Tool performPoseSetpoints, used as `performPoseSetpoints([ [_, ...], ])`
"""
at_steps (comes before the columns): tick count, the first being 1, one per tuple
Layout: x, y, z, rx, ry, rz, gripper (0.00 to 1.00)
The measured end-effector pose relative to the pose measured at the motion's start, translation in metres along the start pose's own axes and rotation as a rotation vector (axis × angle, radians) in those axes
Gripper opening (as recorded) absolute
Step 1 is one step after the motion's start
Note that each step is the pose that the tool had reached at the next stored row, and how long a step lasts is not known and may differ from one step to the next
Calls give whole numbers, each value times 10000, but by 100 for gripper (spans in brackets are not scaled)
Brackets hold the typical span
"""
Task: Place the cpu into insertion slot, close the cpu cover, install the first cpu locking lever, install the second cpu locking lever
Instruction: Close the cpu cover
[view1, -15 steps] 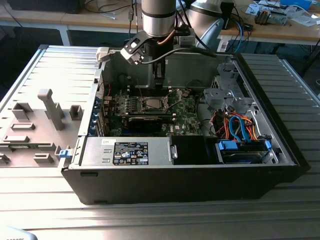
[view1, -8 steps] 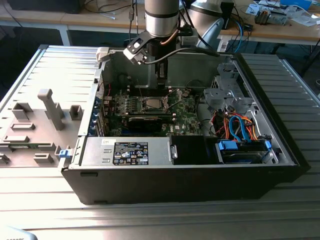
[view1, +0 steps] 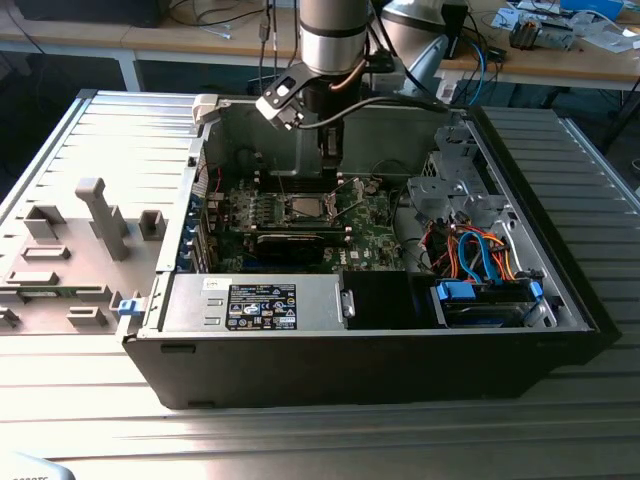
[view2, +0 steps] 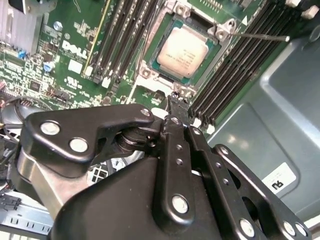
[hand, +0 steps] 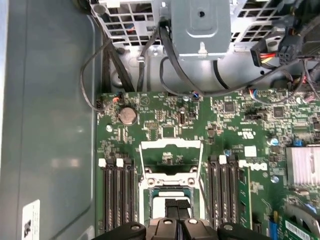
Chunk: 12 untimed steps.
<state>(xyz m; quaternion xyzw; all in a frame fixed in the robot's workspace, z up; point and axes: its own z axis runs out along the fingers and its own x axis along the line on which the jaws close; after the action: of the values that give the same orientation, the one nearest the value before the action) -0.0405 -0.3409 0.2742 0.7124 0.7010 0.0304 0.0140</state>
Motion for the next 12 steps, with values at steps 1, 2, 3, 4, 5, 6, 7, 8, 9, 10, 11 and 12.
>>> performPoseSetpoints([
  [1, -1, 19, 1, 10, 68, 4, 11],
  [2, -2, 41, 2, 22, 158, 9, 11],
  [3, -6, 84, 5, 40, 227, 15, 11],
  [4, -7, 112, 7, 53, 228, 15, 11],
  [5, -8, 139, 9, 68, 228, 14, 11],
  [6, -8, 218, 14, 123, 227, 17, 11],
  [7, -7, 256, 16, 149, 227, 16, 11],
  [8, -7, 283, 18, 182, 227, 19, 11],
  [9, -6, 329, 21, 340, 213, 25, 11],
  [10, -5, 361, 23, 529, 195, 30, 11],
  [11, -5, 407, 26, 817, 175, 37, 11],
  [12, -4, 440, 28, 997, 152, 45, 11],
])
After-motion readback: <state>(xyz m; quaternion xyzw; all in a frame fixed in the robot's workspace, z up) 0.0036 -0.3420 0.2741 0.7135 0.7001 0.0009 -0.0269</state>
